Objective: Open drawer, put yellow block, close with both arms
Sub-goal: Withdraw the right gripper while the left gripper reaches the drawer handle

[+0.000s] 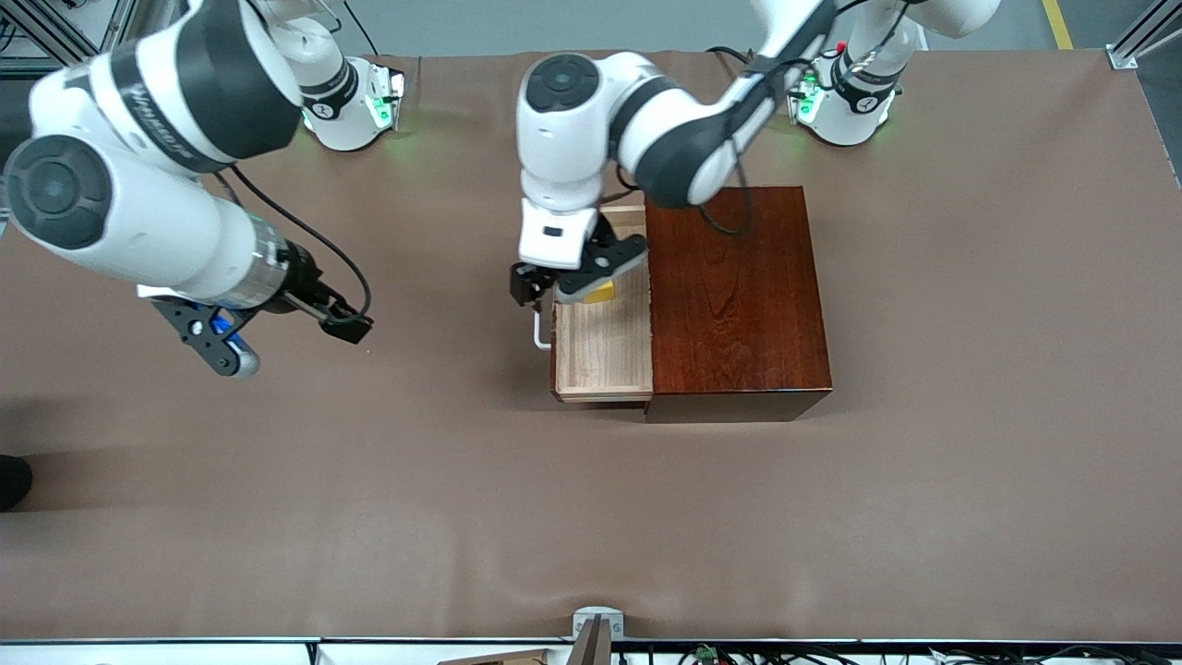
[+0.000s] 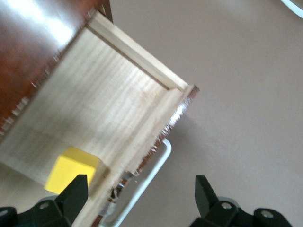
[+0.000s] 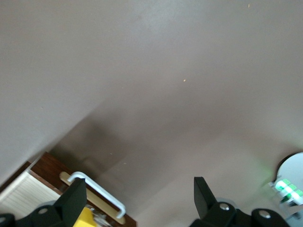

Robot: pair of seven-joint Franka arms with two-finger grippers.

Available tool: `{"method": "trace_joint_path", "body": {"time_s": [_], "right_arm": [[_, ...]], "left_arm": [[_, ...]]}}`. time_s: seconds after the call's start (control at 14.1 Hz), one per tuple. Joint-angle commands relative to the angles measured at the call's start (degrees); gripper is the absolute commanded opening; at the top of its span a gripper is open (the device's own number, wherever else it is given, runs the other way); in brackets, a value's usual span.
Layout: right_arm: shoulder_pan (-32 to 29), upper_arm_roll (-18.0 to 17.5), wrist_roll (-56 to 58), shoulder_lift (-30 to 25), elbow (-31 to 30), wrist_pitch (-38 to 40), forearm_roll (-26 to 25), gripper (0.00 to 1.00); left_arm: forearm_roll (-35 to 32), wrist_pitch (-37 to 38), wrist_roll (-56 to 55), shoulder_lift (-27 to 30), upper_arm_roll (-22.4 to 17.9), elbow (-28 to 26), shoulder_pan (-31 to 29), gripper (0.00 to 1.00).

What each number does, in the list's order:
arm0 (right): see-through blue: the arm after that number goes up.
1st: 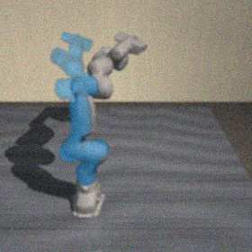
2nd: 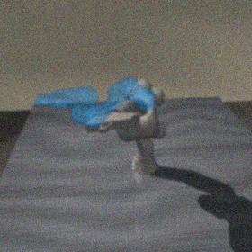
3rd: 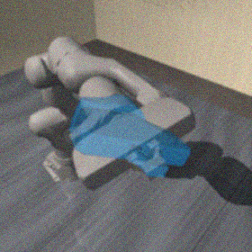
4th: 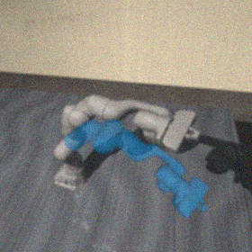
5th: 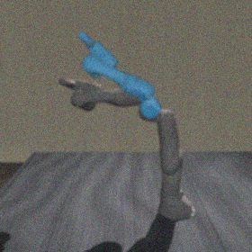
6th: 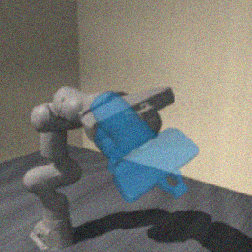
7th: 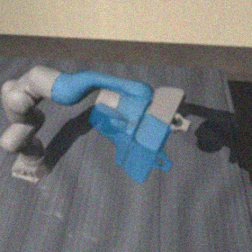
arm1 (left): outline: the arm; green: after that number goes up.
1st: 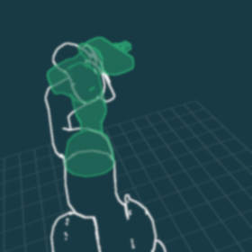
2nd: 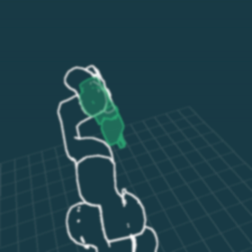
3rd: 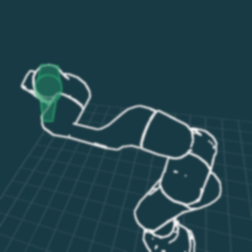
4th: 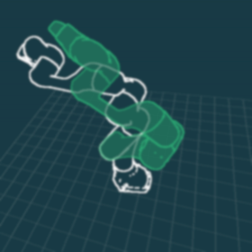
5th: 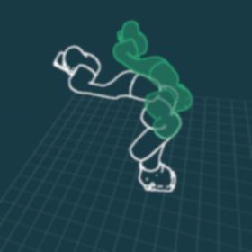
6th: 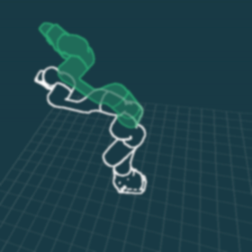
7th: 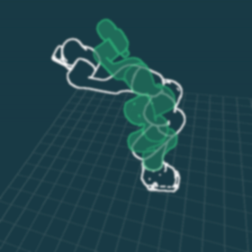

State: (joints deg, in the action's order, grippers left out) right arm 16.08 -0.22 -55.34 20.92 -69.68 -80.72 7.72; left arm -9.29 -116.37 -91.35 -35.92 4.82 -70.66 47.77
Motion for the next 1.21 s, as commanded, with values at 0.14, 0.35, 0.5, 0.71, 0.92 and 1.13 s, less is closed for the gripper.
{"method": "trace_joint_path", "body": {"time_s": [0.14, 0.35, 0.5, 0.71, 0.92, 1.13], "right_arm": [[-6.3, -0.7, 17.6, -3.0, 0.2, 3.9, 0.3, 1.00], [-7.7, -0.4, 27.9, -5.7, 0.0, 4.9, -1.6, 1.00], [-8.3, -0.2, 32.2, -7.0, -0.2, 6.4, -2.7, 1.00], [-10.6, -0.1, 41.8, -8.8, -0.8, 6.7, -3.8, 1.00], [-13.3, -0.1, 52.2, -10.1, -1.6, 8.0, -5.0, 1.00], [-14.7, -0.2, 55.9, -13.5, -6.9, 6.3, -5.1, 1.00]], "left_arm": [[-1.3, -4.4, -5.2, -5.1, -2.1, 4.3, 2.9, 1.00], [-1.3, -7.1, -9.4, -7.4, -2.7, 4.5, 4.7, 1.00], [-1.3, -9.3, -12.4, -8.9, -3.8, 5.8, 6.3, 1.00], [-1.3, -14.2, -19.0, -11.3, -4.2, 6.5, 7.7, 1.00], [-1.3, -14.7, -27.4, -15.0, -5.1, 9.5, 8.8, 1.00], [-1.3, -14.3, -30.5, -15.3, -7.0, 9.3, 10.5, 1.00]]}}
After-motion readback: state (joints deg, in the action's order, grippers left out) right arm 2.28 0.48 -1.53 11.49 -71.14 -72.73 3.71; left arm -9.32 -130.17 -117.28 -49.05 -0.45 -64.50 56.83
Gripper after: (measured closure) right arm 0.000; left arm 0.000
